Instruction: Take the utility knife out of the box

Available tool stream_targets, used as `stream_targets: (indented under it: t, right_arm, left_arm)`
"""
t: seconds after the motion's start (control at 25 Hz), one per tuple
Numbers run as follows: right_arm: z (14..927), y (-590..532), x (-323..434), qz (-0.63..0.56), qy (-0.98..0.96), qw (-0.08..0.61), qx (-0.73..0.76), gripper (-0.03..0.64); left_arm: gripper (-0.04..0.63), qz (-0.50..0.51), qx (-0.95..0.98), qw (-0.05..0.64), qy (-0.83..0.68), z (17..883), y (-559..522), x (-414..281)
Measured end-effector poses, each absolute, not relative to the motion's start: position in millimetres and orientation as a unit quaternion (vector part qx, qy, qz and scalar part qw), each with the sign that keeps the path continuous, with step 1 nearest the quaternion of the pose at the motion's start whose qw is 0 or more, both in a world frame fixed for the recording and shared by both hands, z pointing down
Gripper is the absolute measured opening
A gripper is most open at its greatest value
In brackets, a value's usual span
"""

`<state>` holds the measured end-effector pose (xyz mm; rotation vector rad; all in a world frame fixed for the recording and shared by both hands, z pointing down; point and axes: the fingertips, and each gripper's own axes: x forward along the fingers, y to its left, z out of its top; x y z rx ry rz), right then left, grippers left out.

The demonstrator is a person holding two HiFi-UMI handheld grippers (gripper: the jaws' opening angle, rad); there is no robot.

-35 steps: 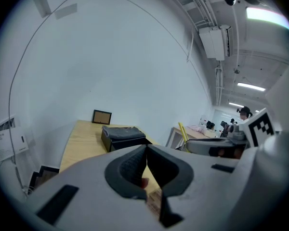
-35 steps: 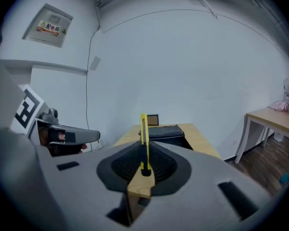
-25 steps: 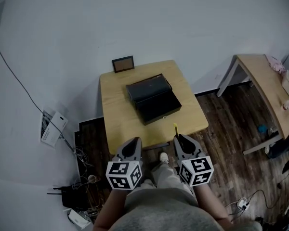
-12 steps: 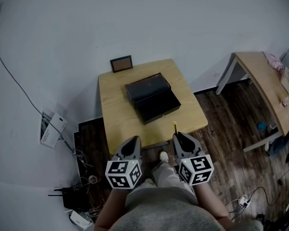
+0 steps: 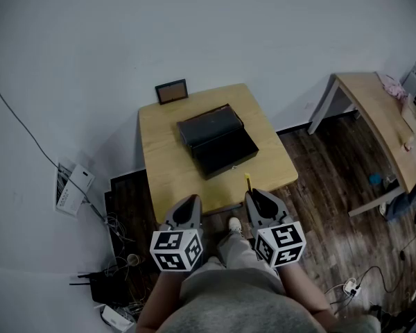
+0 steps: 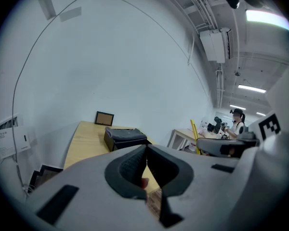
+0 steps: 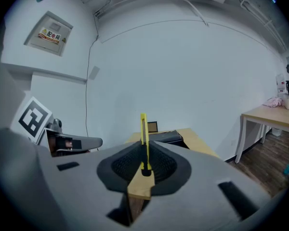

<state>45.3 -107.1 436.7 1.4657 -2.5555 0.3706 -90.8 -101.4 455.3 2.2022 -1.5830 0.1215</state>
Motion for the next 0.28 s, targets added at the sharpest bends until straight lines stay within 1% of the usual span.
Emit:
stream_targets:
  t: [0.28]
  right_arm:
    - [437.0, -110.3, 43.2, 0.121, -0.859, 0.088, 0.49, 0.038]
  left_arm:
    - [0.004, 0.043, 0.792, 0.213, -0.57, 456.9, -105.5, -92.2]
